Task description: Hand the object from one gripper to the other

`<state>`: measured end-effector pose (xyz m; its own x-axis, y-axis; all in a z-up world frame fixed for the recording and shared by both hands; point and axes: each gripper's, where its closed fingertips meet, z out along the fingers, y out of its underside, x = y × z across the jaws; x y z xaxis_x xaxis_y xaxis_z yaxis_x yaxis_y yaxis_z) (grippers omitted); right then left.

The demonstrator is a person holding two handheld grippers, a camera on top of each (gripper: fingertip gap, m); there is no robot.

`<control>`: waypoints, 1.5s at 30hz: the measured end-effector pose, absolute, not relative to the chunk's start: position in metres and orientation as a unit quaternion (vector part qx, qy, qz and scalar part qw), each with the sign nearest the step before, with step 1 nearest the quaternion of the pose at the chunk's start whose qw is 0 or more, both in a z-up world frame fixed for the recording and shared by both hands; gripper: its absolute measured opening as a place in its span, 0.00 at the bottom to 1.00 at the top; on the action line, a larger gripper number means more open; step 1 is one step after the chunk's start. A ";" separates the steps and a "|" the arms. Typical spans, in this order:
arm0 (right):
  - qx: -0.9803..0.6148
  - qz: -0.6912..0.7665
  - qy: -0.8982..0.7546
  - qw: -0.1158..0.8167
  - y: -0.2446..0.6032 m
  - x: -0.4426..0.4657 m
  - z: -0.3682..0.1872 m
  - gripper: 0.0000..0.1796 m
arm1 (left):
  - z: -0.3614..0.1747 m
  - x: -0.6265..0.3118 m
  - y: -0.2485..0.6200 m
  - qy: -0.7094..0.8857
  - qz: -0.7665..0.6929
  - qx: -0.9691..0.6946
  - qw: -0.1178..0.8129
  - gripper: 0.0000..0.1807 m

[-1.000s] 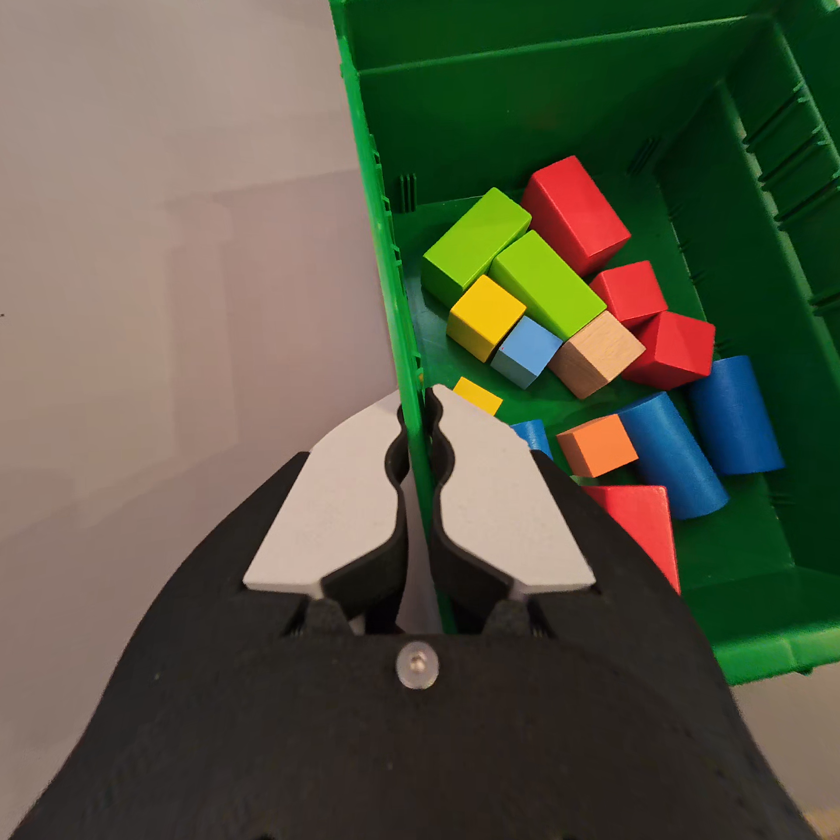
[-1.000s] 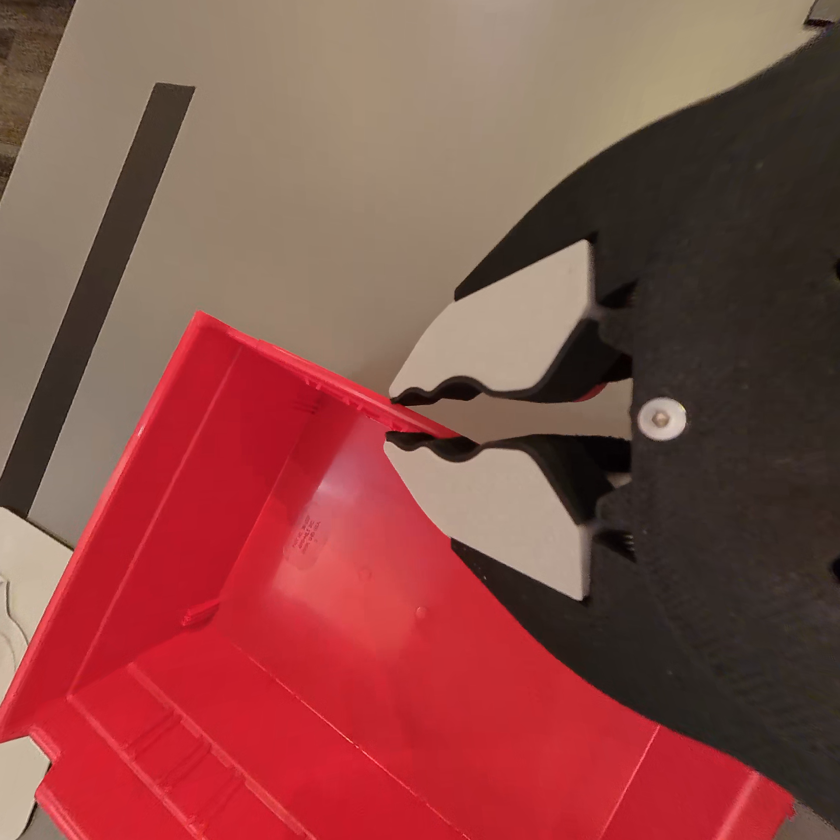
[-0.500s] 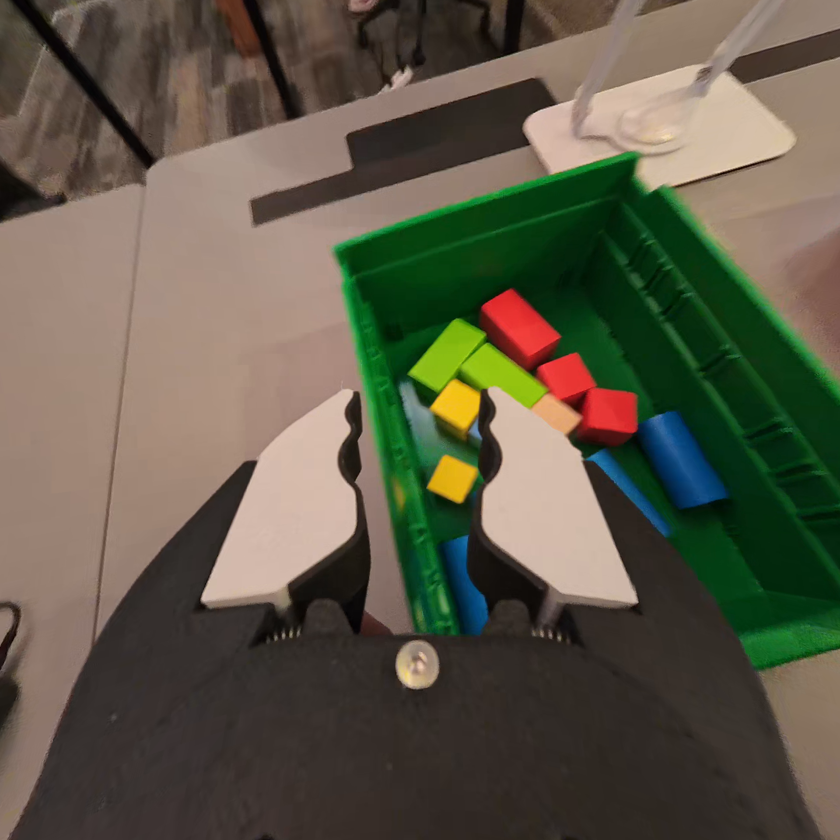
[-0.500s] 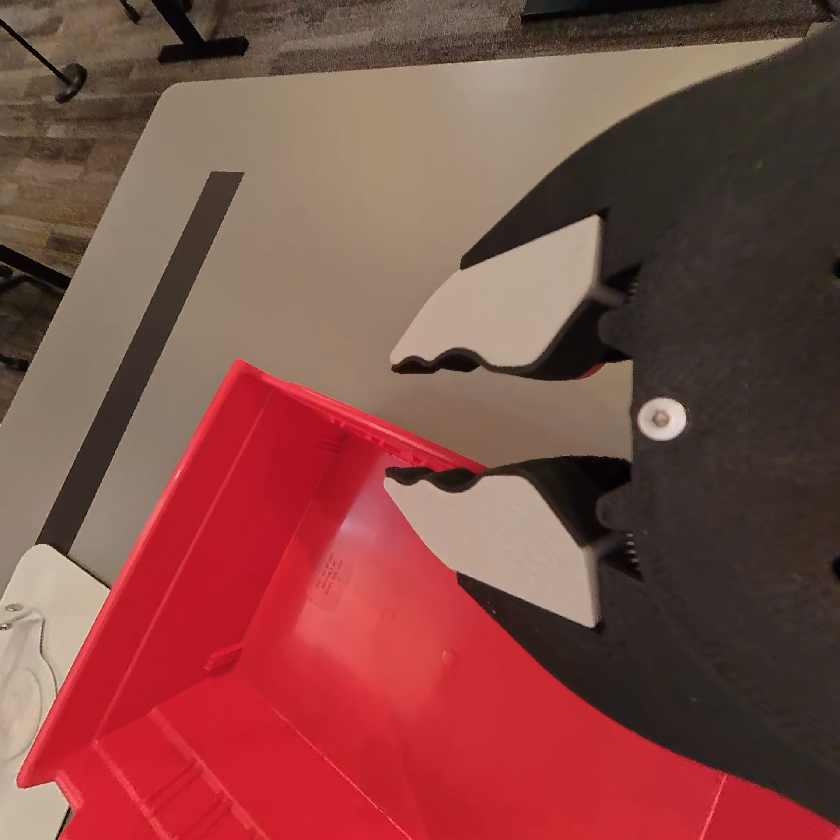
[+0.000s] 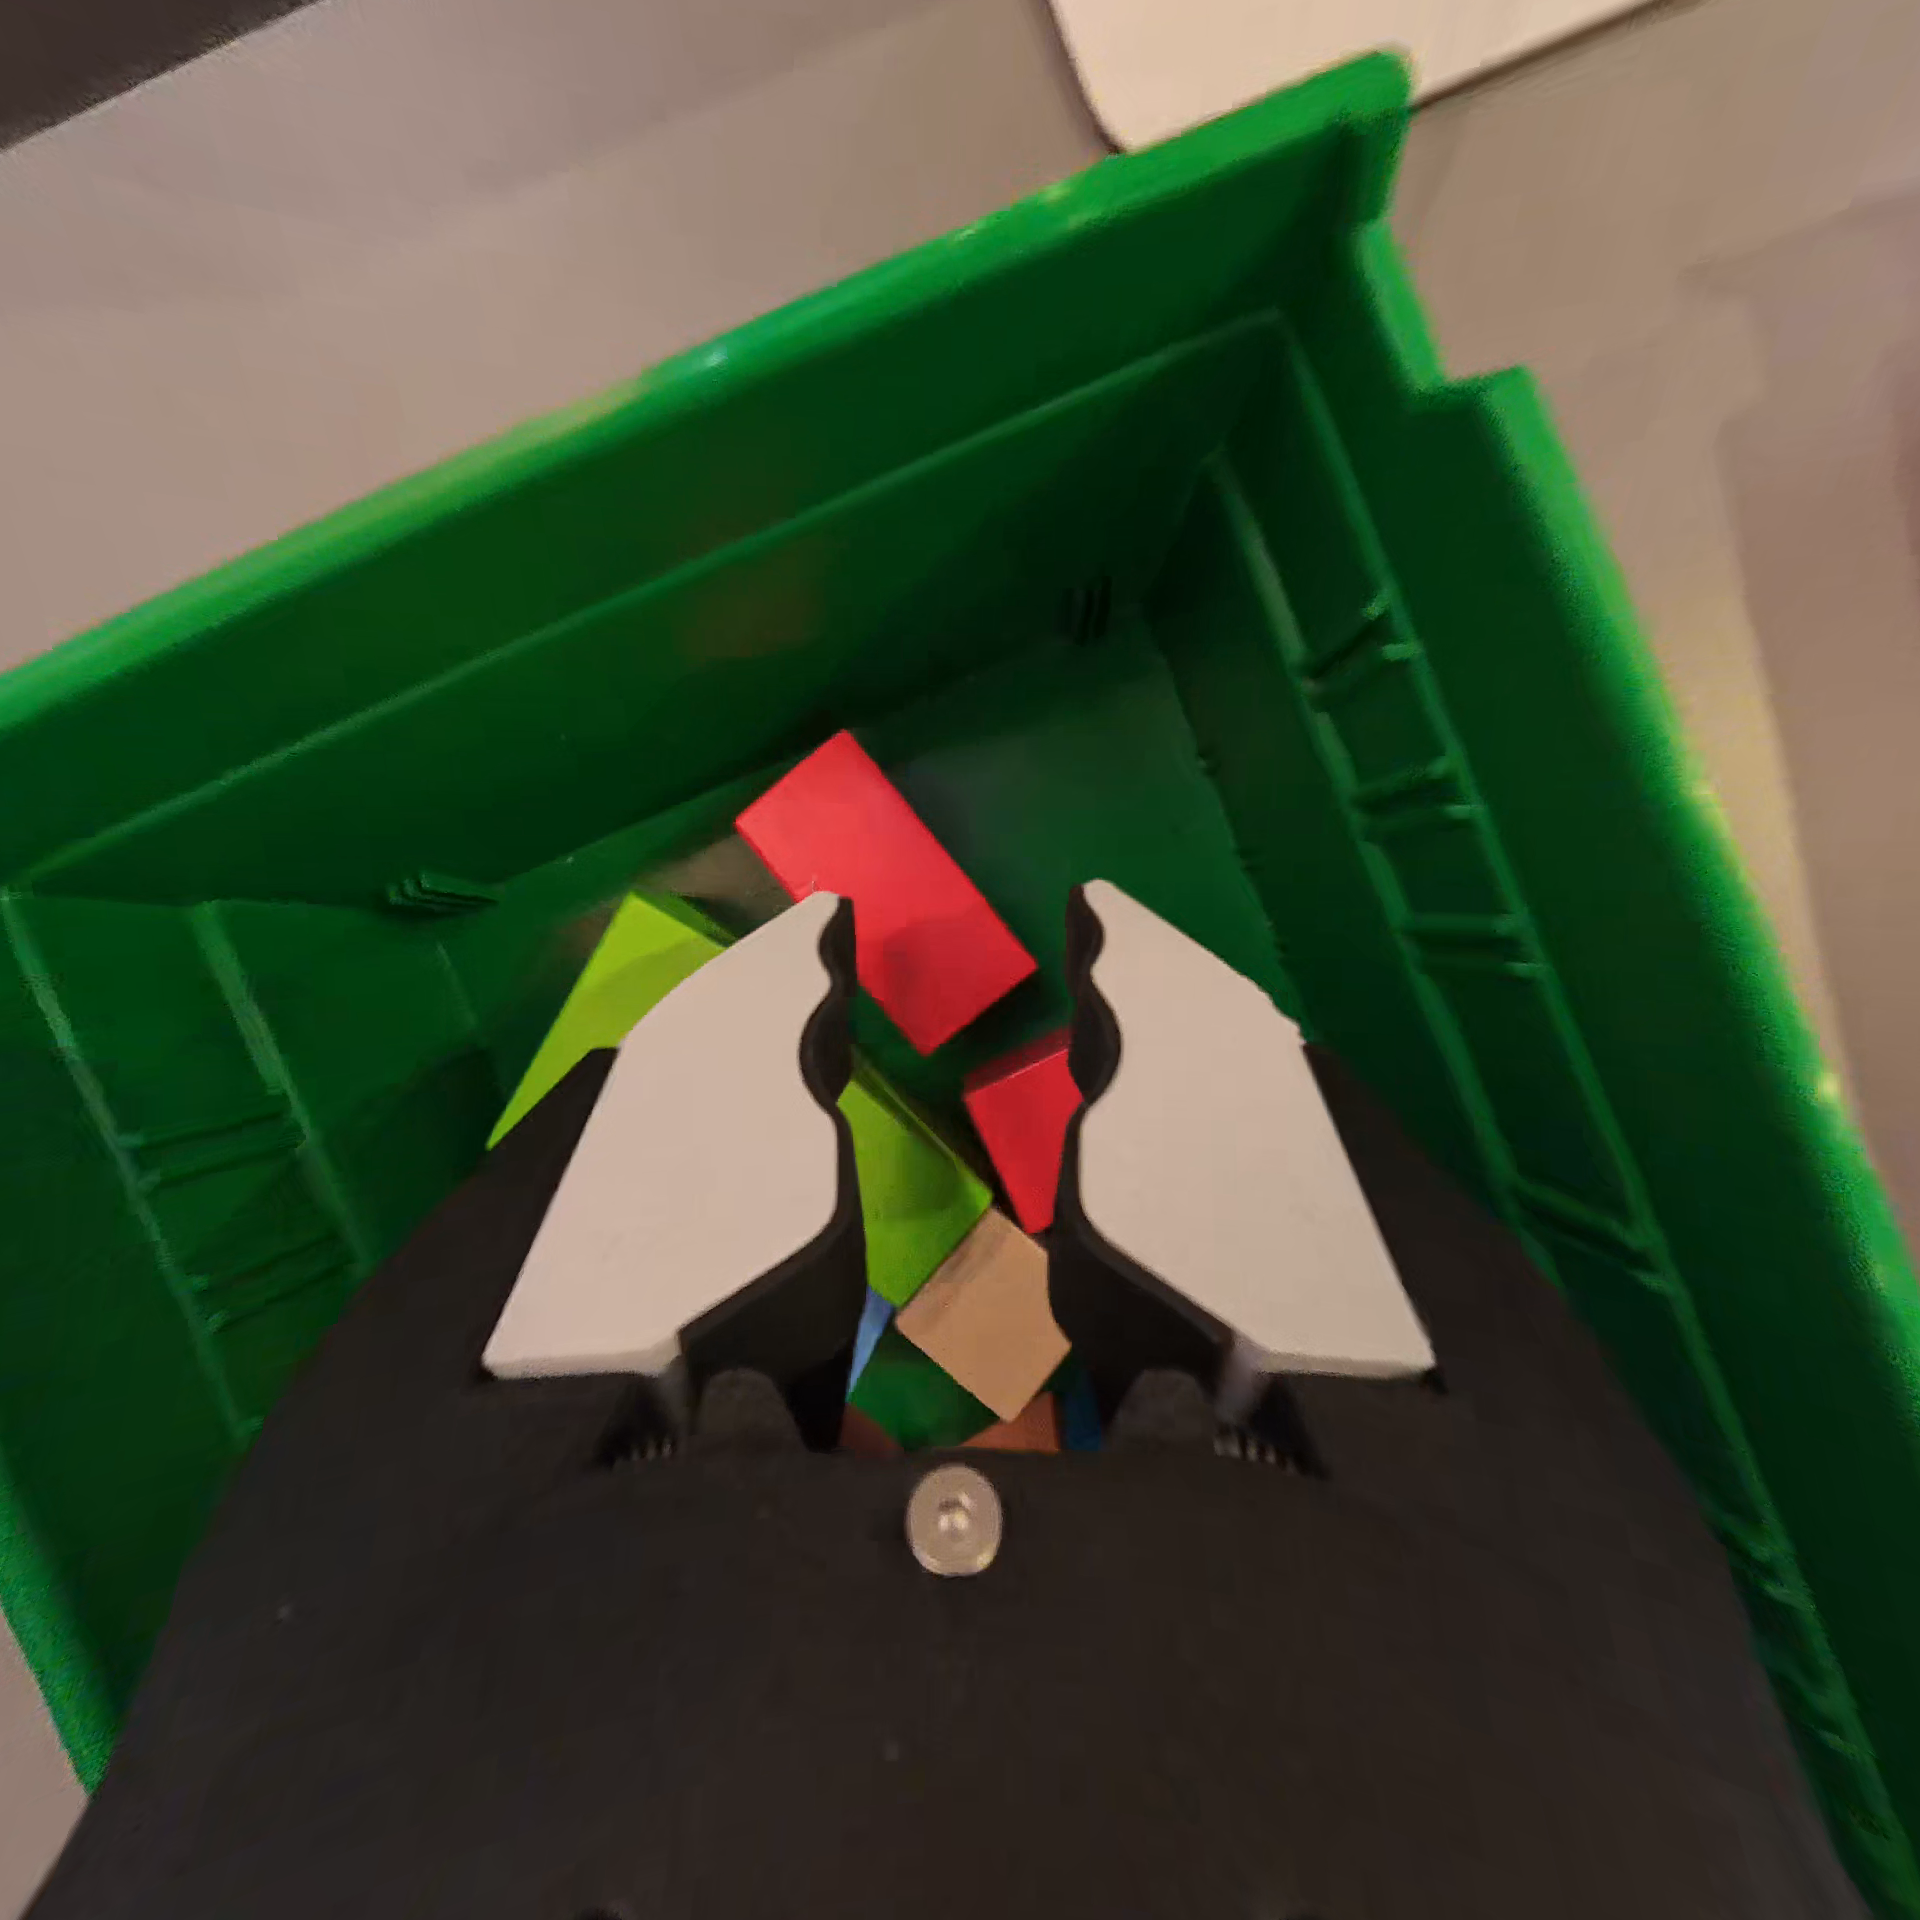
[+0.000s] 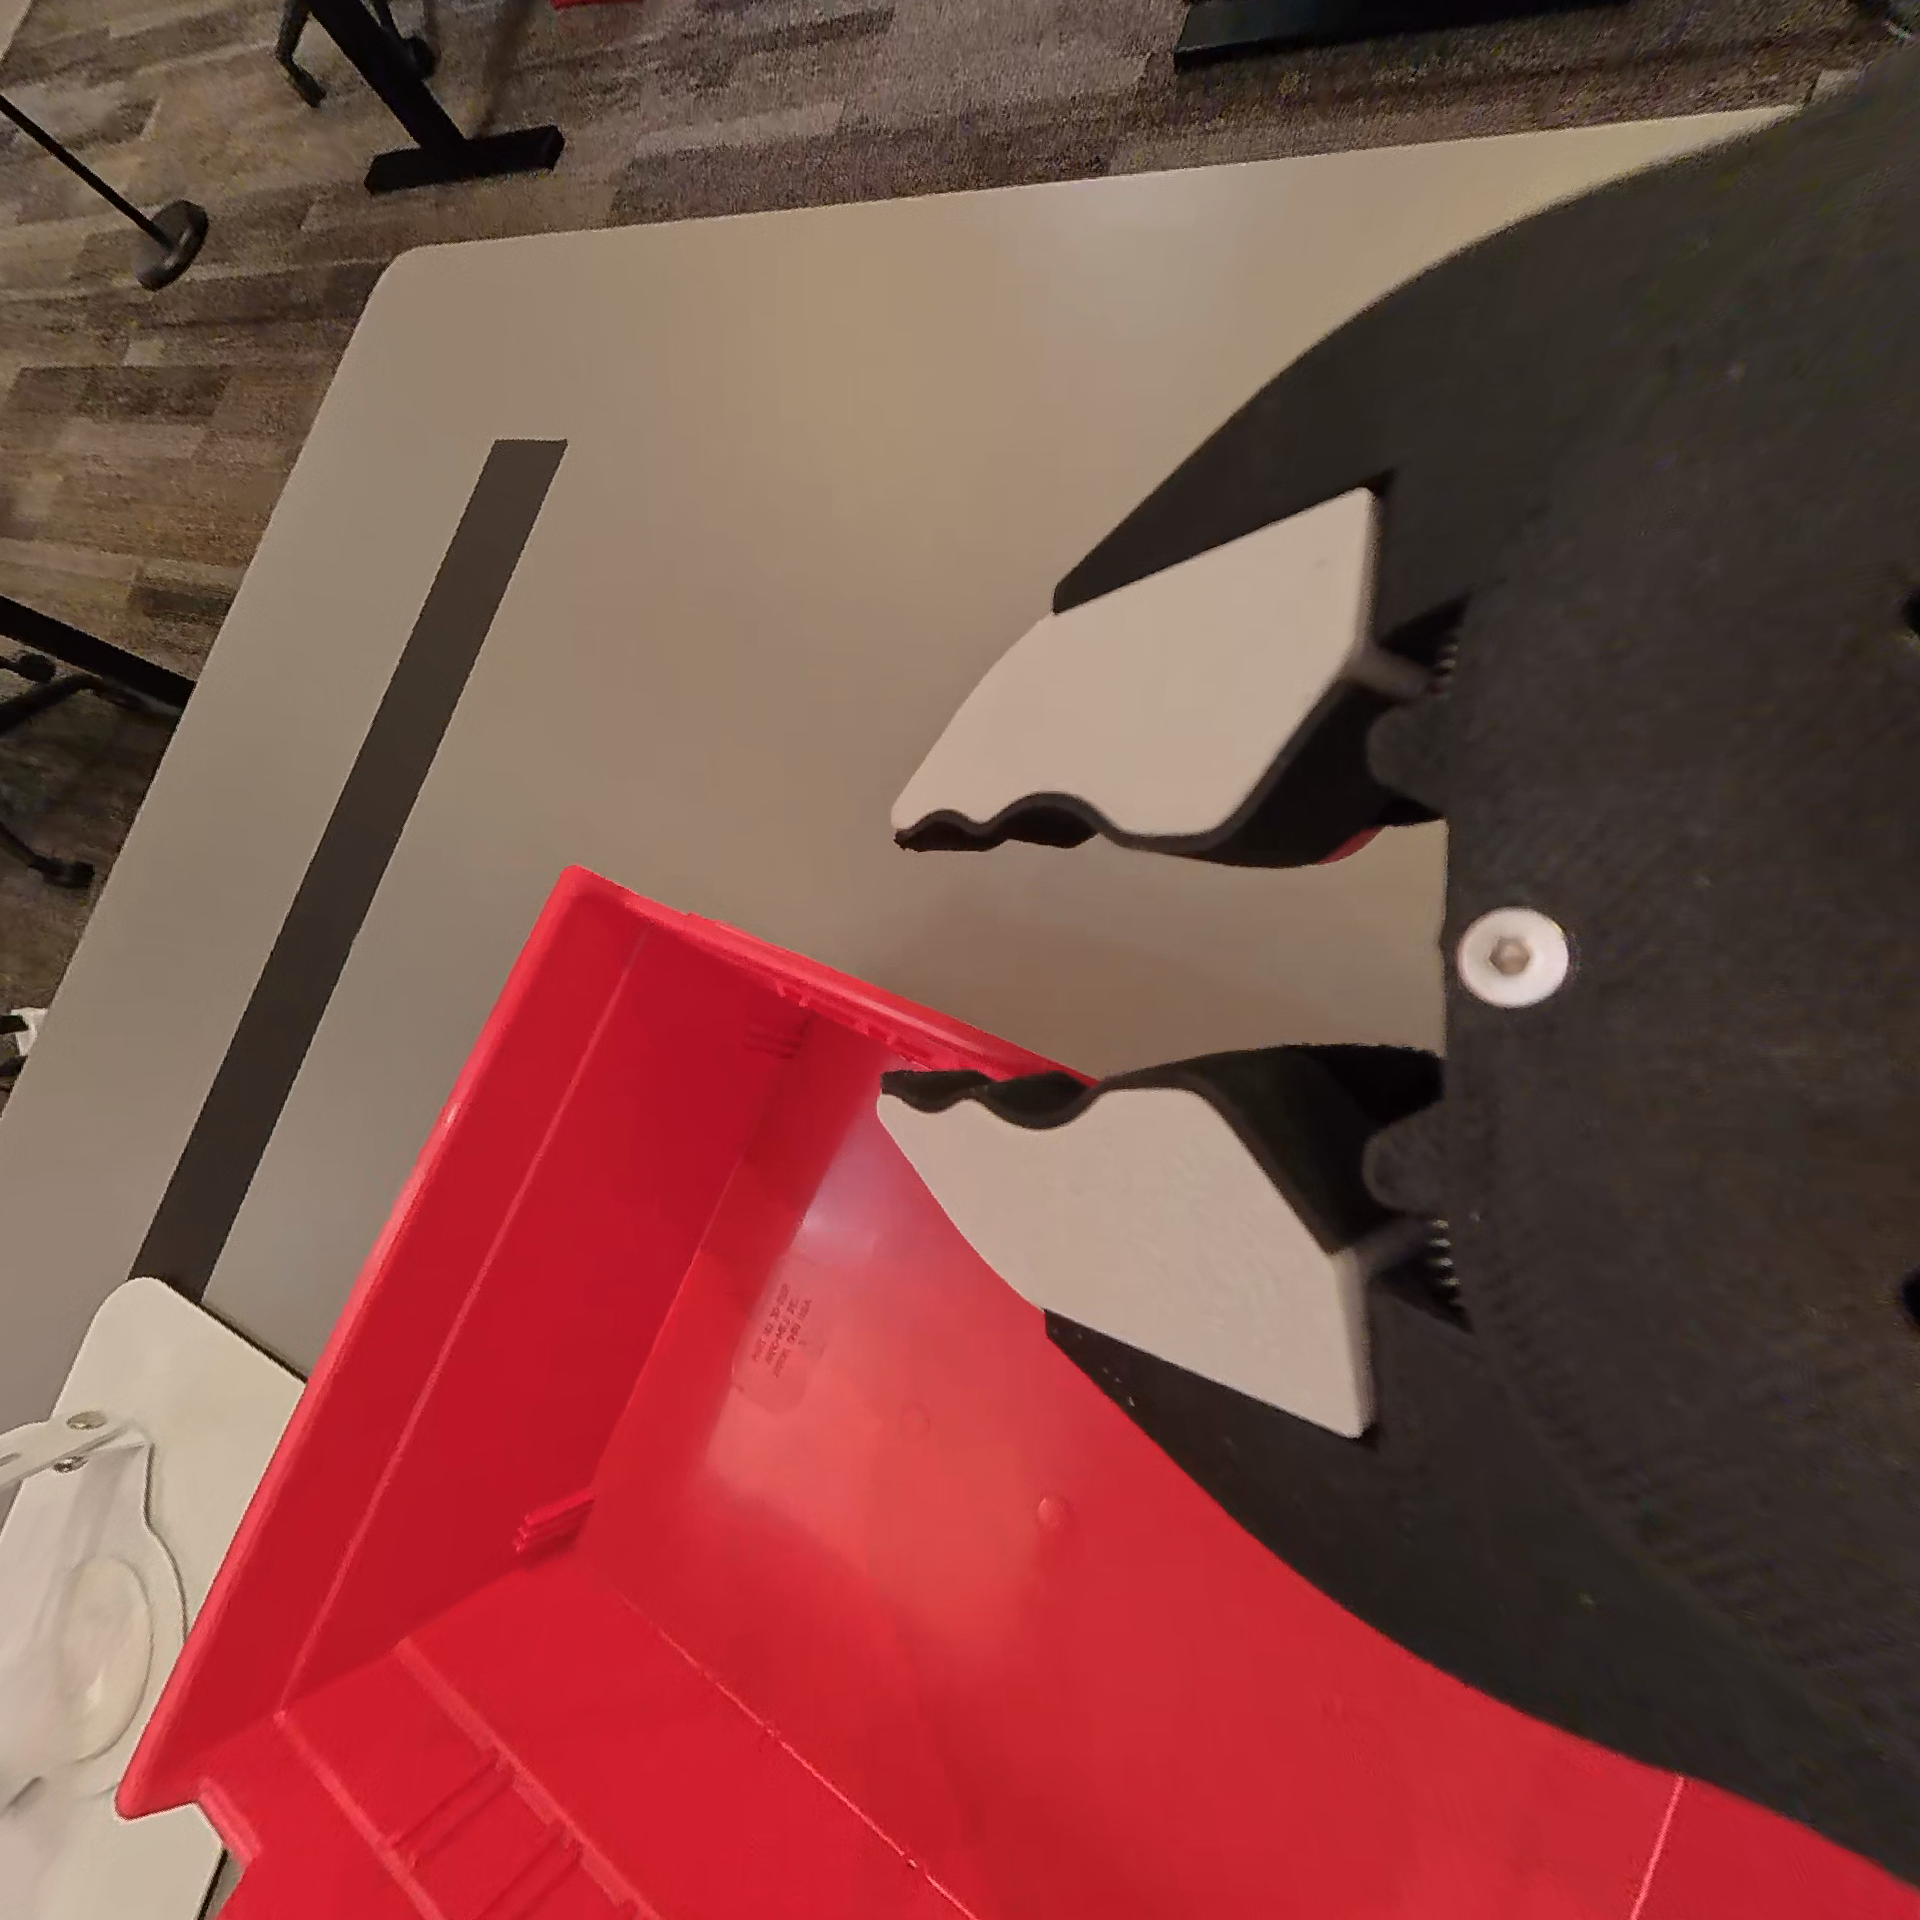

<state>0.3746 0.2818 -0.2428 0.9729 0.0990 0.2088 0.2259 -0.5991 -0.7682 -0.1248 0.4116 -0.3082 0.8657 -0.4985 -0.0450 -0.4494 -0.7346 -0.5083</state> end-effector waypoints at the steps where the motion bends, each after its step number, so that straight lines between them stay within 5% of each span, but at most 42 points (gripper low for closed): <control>1: -0.891 -0.072 -0.091 0.439 0.282 0.375 -0.243 0.22 | -0.315 -0.129 0.411 0.259 -0.024 -0.935 0.243 0.26; 12: -0.886 -0.074 -0.084 0.450 0.281 0.383 -0.236 0.21 | -0.337 -0.132 0.427 0.278 0.014 -0.940 0.199 0.19; 19: -0.832 -0.081 -0.103 0.540 0.278 0.374 -0.176 0.17 | -0.298 -0.113 0.427 0.272 -0.117 -0.899 0.323 0.19; 28: -0.730 0.103 -0.230 0.635 0.265 0.223 -0.087 0.23 | -0.197 -0.083 0.374 0.301 -0.305 -0.773 0.469 0.19; 36: -0.650 0.363 -0.318 0.587 0.237 0.060 -0.084 0.30 | -0.117 -0.019 0.261 0.386 -0.478 -0.607 0.505 0.19; 45: -0.607 0.446 -0.324 0.572 0.217 0.018 -0.083 0.26 | -0.096 0.017 0.205 0.449 -0.521 -0.539 0.486 0.19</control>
<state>0.0177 0.2174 -0.0834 0.3926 0.9038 -0.1704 -0.1161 -0.1351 -0.9840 0.0170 0.2051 -0.0959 0.0538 -0.9906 0.1255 0.0233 -0.1244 -0.9920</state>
